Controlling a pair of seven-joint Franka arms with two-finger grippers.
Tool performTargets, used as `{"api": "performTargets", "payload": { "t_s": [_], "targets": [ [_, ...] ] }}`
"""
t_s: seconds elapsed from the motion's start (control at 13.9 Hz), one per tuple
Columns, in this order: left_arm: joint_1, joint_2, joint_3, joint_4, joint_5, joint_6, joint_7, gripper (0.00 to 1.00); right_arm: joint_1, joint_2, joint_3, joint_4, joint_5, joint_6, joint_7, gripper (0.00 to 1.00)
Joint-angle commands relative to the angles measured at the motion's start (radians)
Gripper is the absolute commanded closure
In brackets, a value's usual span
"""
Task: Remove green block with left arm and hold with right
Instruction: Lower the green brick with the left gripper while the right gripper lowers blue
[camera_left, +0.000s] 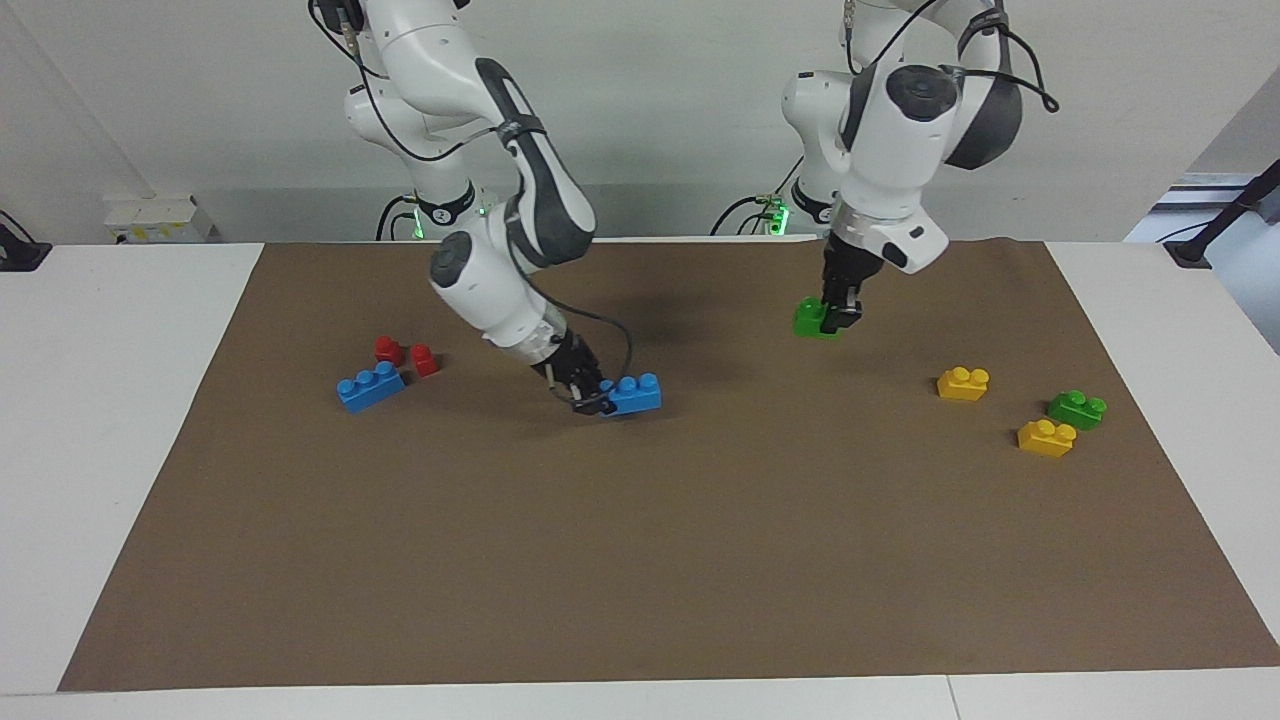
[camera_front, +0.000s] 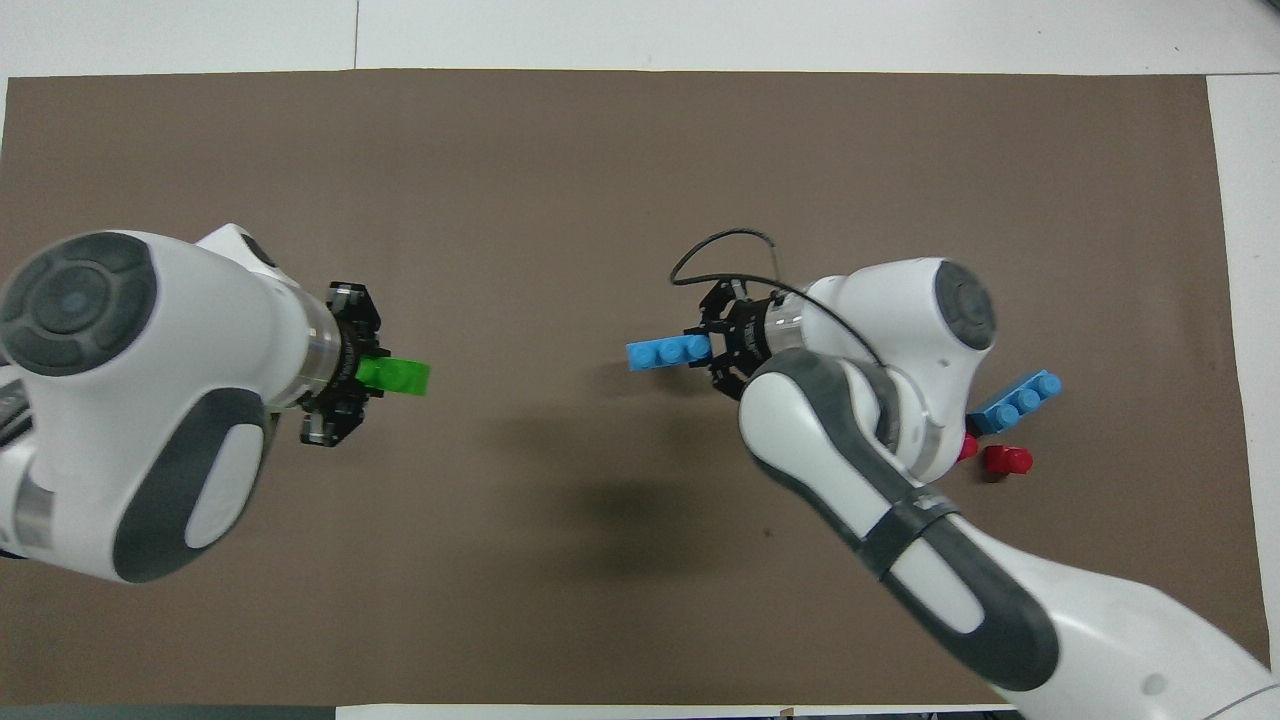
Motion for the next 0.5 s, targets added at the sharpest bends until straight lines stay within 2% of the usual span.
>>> {"api": "performTargets", "payload": {
  "t_s": [0.0,0.14,0.43],
  "targets": [
    [0.115,0.007,-0.008,0.010,-0.021,-0.022,0.219,1.00,-0.201,-0.022,0.012,0.023,-0.056,-0.155,-0.219,1.00],
    [0.189,0.015,-0.008,0.010,-0.021,0.010,0.329,1.00,-0.330,-0.019,0.013,0.017,-0.072,-0.197,-0.277,1.00],
    [0.287,0.117,-0.007,0.010,-0.021,0.169,0.483,1.00,-0.439,0.045,0.013,0.015,-0.090,-0.217,-0.375,1.00]
  ]
}}
